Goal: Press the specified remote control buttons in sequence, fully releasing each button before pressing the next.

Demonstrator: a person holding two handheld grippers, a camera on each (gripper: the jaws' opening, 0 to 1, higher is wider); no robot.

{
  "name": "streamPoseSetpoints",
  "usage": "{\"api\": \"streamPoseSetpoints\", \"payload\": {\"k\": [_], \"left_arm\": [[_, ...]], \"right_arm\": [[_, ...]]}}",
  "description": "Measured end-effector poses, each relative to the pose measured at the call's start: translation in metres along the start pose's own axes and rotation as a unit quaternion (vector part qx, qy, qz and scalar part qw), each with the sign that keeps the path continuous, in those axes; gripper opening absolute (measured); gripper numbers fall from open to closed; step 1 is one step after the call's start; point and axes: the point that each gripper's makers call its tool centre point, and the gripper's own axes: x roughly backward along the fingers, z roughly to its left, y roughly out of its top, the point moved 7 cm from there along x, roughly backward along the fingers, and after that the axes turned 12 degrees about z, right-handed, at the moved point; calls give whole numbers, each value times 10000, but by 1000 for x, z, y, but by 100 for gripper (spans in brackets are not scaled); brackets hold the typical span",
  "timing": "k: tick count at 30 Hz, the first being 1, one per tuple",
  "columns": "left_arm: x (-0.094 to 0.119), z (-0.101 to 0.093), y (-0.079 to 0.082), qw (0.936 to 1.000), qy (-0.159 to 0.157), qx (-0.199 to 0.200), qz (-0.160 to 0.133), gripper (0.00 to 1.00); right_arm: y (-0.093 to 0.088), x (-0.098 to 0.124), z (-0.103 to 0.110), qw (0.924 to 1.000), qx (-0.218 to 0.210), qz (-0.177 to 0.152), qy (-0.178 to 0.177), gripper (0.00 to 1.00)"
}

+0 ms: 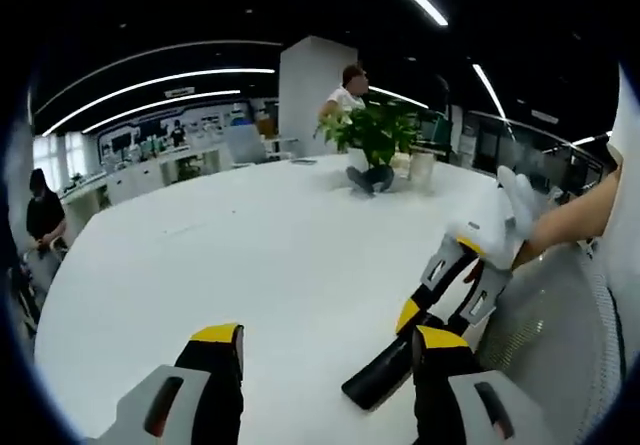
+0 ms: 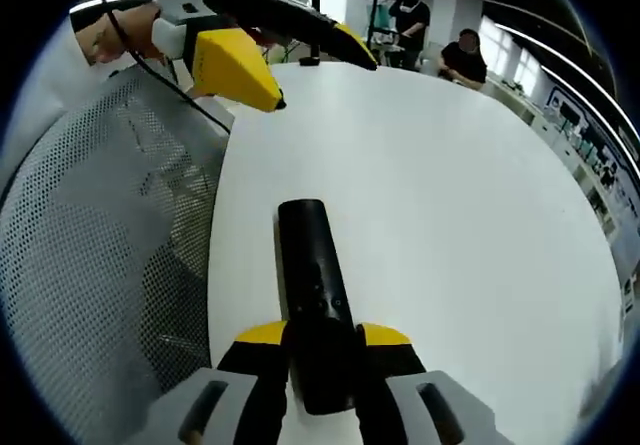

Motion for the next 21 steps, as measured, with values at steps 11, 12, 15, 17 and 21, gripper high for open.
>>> {"api": "streamPoseSetpoints", "payload": {"k": [11, 12, 15, 17, 21], "left_arm": [[31, 2, 5, 9922, 46, 738, -1006, 77], [31, 2, 6, 9918, 51, 748, -1033, 80], [34, 0, 6, 9910, 69, 823, -1057, 82], [37, -2, 6, 9915, 175, 734, -1061, 83], [43, -5, 5, 9886, 168, 876, -1211, 84]], "right_arm": [[0, 0, -21, 9993, -321, -116, 122, 21], [0, 0, -23, 9993, -329, -116, 122, 21], [1, 0, -30, 9990, -398, -129, 155, 21], [1, 0, -38, 9984, -483, -179, 239, 21], [1, 0, -53, 9974, -576, -245, 346, 21]]}}
